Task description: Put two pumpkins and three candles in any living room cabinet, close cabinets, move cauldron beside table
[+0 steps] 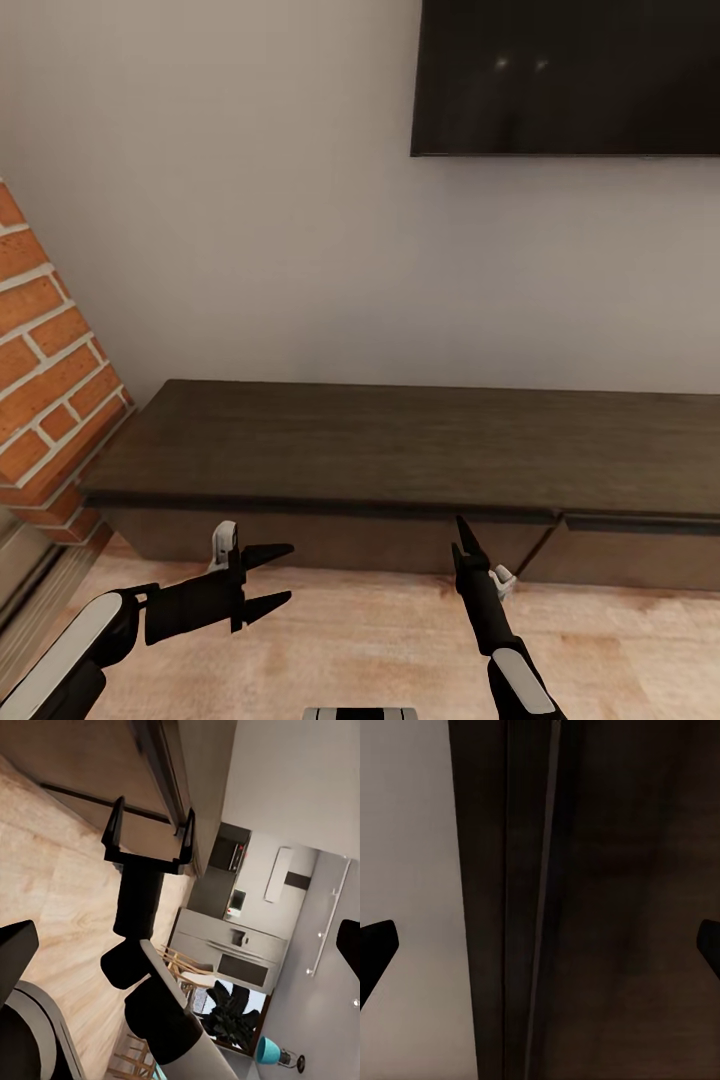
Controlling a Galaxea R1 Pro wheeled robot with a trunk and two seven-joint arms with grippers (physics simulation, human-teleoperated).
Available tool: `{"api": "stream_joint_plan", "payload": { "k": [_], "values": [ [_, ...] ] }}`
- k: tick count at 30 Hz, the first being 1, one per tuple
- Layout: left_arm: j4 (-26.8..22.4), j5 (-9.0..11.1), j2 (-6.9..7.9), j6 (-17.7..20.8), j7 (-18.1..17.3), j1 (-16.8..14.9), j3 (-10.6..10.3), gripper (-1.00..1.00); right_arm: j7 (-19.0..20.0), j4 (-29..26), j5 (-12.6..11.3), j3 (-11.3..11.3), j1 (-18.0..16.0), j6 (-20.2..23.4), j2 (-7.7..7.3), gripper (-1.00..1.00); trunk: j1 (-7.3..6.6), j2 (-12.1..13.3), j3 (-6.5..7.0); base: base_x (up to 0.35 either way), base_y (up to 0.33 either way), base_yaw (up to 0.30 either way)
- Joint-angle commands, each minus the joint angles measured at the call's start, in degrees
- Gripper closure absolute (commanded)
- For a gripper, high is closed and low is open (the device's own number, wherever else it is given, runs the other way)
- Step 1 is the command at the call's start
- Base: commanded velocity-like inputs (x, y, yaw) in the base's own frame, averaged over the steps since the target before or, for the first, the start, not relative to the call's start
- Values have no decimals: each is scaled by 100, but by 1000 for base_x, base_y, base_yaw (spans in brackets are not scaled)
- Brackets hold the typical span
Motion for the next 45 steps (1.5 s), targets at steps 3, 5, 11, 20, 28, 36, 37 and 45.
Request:
{"api": "stream_joint_plan", "payload": {
  "k": [3,5,11,20,28,36,37,45],
  "values": [
    [-1,24,4,6,11,-5,-7,-100,23,3,-24,-18,-3,33,4,-100,-1,-2,-4,72,0,0],
    [1,24,4,6,10,-6,-7,-100,23,3,-24,-18,-3,34,4,-100,-1,-2,-4,20,0,0],
    [1,24,4,6,12,-4,-7,-100,18,3,-24,-18,-3,34,4,-100,-1,-2,-4,55,0,0],
    [-3,24,4,6,11,-1,-7,-100,14,4,-24,-18,-3,50,4,-100,-1,-2,-4,52,-5,0],
    [3,24,4,6,12,-3,-7,-100,21,12,-18,-18,-3,51,4,-100,-1,-2,-4,50,-6,0],
    [-5,24,4,6,9,-2,-16,-100,23,12,-18,-15,-3,51,4,-100,-1,-2,-4,27,-21,0],
    [-5,24,4,6,10,-1,-16,-100,23,12,-19,-13,-3,51,4,-100,-1,-2,-4,3,-2,0],
    [-4,24,4,6,11,-2,-16,-100,10,12,-16,-9,-3,51,0,100,-1,-2,-4,0,0,0]
  ]
}}
